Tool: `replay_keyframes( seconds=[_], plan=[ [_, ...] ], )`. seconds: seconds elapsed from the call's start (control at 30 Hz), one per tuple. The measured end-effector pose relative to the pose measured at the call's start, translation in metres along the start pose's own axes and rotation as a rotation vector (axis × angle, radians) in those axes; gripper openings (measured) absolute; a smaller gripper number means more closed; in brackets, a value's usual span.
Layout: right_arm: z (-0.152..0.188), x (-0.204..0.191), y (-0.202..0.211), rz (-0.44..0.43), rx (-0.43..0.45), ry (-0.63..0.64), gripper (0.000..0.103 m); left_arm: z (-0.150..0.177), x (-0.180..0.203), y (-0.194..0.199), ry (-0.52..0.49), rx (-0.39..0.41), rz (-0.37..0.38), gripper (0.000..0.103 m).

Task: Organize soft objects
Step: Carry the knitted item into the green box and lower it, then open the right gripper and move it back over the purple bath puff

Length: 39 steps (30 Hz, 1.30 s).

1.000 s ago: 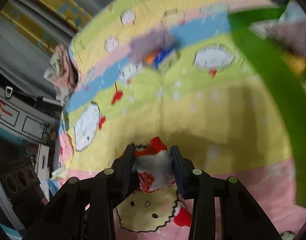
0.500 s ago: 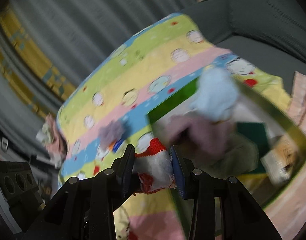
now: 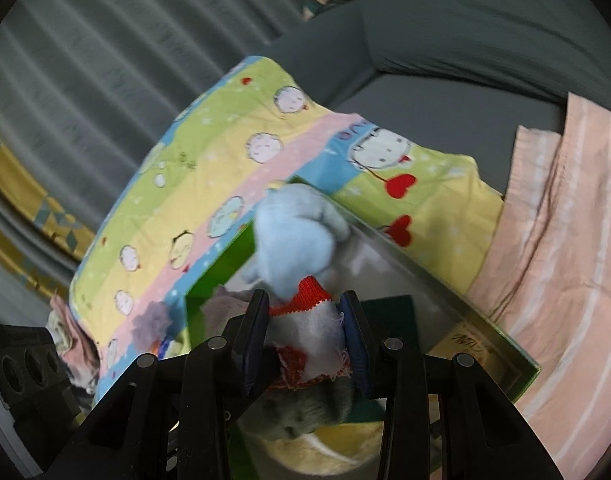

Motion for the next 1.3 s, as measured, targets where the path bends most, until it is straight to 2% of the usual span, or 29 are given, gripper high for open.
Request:
replay_keyframes(
  seconds=[0.13, 0.17, 0.2, 0.27, 0.3, 0.33, 0.43, 0.57, 0.63, 0.77, 0.9, 1.0, 1.13, 1.3],
  plan=[
    [0.001, 0.013, -0.002, 0.021, -0.008, -0.031, 0.040, 0.004, 0.003, 0.003, -0.014, -0.011, -0.010, 0.042],
    [0.002, 0.015, -0.002, 0.027, -0.011, -0.032, 0.041, 0.005, 0.003, 0.010, -0.020, -0.010, -0.008, 0.051],
    [0.002, 0.016, 0.000, 0.037, -0.012, -0.033, 0.046, 0.005, 0.003, 0.013, -0.020, -0.007, -0.008, 0.057],
    [0.002, 0.016, 0.003, 0.048, 0.000, -0.031, 0.061, 0.007, -0.003, 0.028, -0.010, 0.007, -0.015, 0.073],
    [0.001, 0.016, 0.006, 0.054, 0.011, -0.027, 0.073, 0.008, -0.009, 0.038, 0.001, 0.017, -0.028, 0.075],
    [0.001, 0.013, 0.011, 0.056, 0.030, -0.017, 0.077, 0.010, -0.015, 0.047, 0.012, 0.026, -0.040, 0.076],
    [0.002, -0.001, 0.023, 0.041, 0.064, 0.027, 0.077, 0.019, -0.041, 0.080, 0.053, 0.054, -0.080, 0.078],
    [0.013, -0.027, 0.037, 0.025, 0.088, 0.098, 0.080, 0.036, -0.091, 0.124, 0.119, 0.082, -0.210, 0.081],
    [0.022, -0.051, 0.043, -0.005, 0.088, 0.157, 0.084, 0.050, -0.127, 0.153, 0.177, 0.097, -0.295, 0.081],
    [0.041, -0.108, 0.042, -0.106, 0.035, 0.244, 0.086, 0.077, -0.192, 0.198, 0.318, 0.126, -0.403, 0.082],
    [0.066, -0.179, 0.013, -0.228, -0.119, 0.295, 0.090, 0.102, -0.246, 0.229, 0.470, 0.143, -0.462, 0.082],
    [0.075, -0.216, -0.022, -0.249, -0.198, 0.295, 0.090, 0.117, -0.270, 0.245, 0.540, 0.167, -0.490, 0.082],
    [0.092, -0.260, -0.096, -0.193, -0.278, 0.351, 0.090, 0.135, -0.288, 0.253, 0.580, 0.165, -0.519, 0.082],
    [0.107, -0.279, -0.180, -0.075, -0.320, 0.377, 0.089, 0.151, -0.309, 0.255, 0.645, 0.157, -0.507, 0.082]
  ],
)
Point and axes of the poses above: each gripper's, at about its wrist camera, not at the fingertips, and y roughly against the way its jaws point, x to its right, z to its underside, the point moved 9 cm from there along -y, roughly the way its jaws point, and after that the axes turned 2 degrees about -x, right-handed, at the moved point
